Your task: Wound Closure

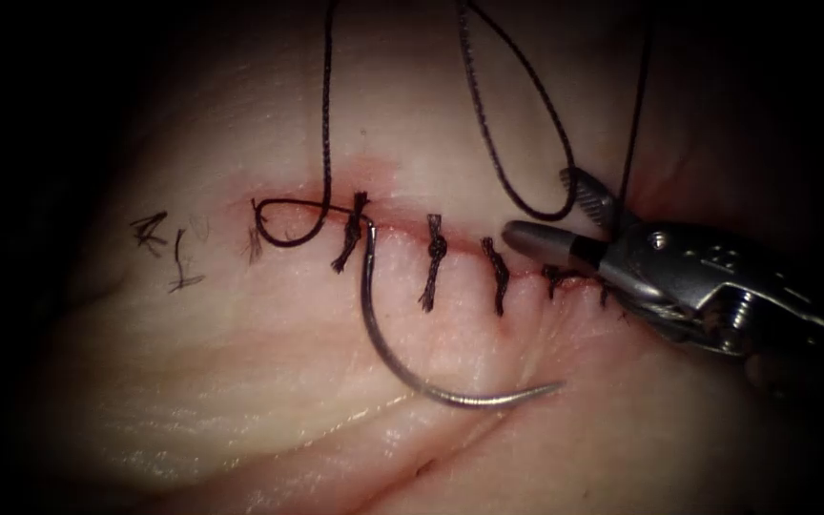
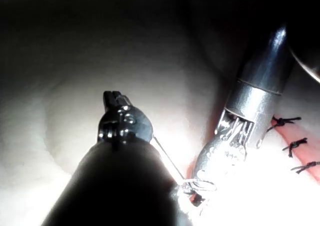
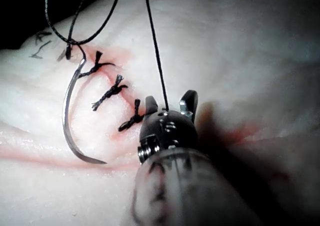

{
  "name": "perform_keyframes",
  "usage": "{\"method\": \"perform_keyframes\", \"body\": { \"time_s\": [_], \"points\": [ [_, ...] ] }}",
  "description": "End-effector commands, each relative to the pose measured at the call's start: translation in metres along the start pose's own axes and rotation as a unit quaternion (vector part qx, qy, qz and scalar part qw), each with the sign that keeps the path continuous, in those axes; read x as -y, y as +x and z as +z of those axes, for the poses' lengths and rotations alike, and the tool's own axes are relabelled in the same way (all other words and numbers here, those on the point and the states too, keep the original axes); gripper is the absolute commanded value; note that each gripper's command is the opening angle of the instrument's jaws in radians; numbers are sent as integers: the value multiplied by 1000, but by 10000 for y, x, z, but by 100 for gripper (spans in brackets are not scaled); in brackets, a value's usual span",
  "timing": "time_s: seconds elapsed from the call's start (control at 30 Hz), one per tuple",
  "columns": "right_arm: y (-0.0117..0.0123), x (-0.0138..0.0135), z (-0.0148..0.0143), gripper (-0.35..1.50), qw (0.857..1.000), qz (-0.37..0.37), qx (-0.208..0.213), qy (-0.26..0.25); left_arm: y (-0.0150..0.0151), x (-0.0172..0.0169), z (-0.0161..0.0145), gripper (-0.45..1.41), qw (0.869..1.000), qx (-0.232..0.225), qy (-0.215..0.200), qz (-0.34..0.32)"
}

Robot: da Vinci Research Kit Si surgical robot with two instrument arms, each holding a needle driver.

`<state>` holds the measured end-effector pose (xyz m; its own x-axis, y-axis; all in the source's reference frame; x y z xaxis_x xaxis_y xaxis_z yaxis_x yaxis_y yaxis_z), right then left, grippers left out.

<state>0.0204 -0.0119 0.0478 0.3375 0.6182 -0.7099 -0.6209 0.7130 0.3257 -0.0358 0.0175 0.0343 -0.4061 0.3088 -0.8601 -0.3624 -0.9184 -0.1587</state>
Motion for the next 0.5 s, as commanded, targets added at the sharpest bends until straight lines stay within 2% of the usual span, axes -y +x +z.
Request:
{"method": "perform_keyframes", "body": {
  "time_s": [0.03,0.07,0.17,0.2,0.23,0.27,0.3,0.33,0.37,0.5],
  "points": [
    [1,1,8,-35,1000,-5,0,-2,3,3,6,-45,1000,-2,1,1],
    [1,1,8,-35,1000,-4,5,-10,4,2,6,-45,1000,-2,0,1],
    [4,-4,10,-35,999,1,-17,-29,9,-1,4,-45,1000,-3,-1,5],
    [4,-6,8,-35,999,2,-22,-28,9,0,4,-45,1000,-3,-1,5],
    [3,-9,2,-27,999,1,-31,-12,9,1,4,-45,1000,0,1,8],
    [3,-11,-3,24,999,0,-31,-9,9,3,4,-45,1000,4,4,10],
    [2,-17,-20,94,999,0,-36,0,7,10,7,-45,1000,14,12,17],
    [2,-21,-30,109,999,1,-39,4,6,14,9,-45,999,23,19,25],
    [1,-24,-40,115,999,2,-46,8,4,18,12,-45,999,34,27,33],
    [-3,-45,-94,120,998,4,-55,13,-14,36,30,-45,994,66,53,69]
  ]
}}
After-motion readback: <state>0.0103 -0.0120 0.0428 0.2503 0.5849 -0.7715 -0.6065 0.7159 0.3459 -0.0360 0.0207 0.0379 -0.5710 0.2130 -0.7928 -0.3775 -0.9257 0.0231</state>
